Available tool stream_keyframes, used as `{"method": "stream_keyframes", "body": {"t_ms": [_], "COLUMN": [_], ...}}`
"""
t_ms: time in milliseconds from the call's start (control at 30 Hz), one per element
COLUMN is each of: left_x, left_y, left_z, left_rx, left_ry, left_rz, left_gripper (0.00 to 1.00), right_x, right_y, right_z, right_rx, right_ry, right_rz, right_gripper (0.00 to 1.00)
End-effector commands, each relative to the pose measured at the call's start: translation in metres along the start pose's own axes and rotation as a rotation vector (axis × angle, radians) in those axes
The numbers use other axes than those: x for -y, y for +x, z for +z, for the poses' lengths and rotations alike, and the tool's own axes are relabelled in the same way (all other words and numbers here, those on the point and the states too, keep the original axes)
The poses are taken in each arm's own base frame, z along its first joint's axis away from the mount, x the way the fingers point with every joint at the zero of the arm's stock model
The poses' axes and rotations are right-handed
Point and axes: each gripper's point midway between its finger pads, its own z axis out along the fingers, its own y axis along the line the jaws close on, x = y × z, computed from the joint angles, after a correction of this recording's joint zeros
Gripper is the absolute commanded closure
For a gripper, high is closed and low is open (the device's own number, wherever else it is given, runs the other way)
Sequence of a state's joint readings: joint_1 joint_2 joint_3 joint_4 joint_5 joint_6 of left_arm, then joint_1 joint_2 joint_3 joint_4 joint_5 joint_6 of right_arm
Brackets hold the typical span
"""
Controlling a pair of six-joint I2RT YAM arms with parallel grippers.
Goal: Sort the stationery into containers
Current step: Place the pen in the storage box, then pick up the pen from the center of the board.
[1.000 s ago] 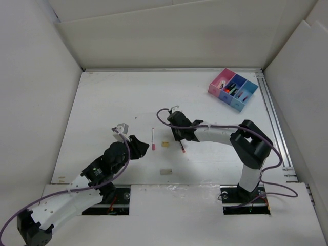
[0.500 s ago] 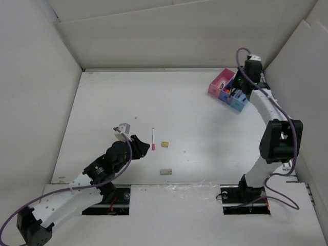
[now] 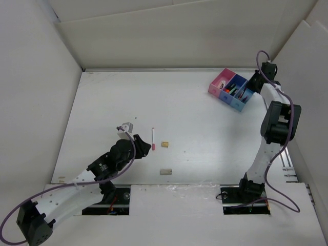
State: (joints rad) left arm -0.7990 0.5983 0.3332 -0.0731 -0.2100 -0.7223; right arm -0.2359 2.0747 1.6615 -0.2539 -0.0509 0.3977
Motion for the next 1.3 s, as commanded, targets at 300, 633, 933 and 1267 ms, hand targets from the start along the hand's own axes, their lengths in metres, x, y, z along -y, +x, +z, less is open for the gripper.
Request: {"method": "stream_keyframes", "body": {"t_ms": [300,633,933,1267], "left_x": [0.01,0.006,0.002,-0.008], "left_y": [-0.008,-0.01,-0.015,-0.015], "left_z": [0.004,-0.001,-0.004,-0.001], "left_rx": [0.026,0.039,0.053,0.043], "left_ry": [0.03,0.015,-0.015,-0.092], "left_rz": [-0.004,-0.004,-0.01,0.009], "left_gripper": [0.7,0.7,0.7,0.7], "right_x": [-0.005,-0.027,-0.127,-0.183], "right_y": [-0.026,-0.058,0.011,0.207], "right_z": [-0.008,-0.066,-0.15,-0.218], "right_rx": [0.059,0.152,0.139,-0.066], "right_ry": [-0.046,-0.092,-0.33,-0.49], "right_rz": [0.016,-0.028,-0.21,-0.571], "right_gripper": [0.73,0.64,0.86,0.98]}}
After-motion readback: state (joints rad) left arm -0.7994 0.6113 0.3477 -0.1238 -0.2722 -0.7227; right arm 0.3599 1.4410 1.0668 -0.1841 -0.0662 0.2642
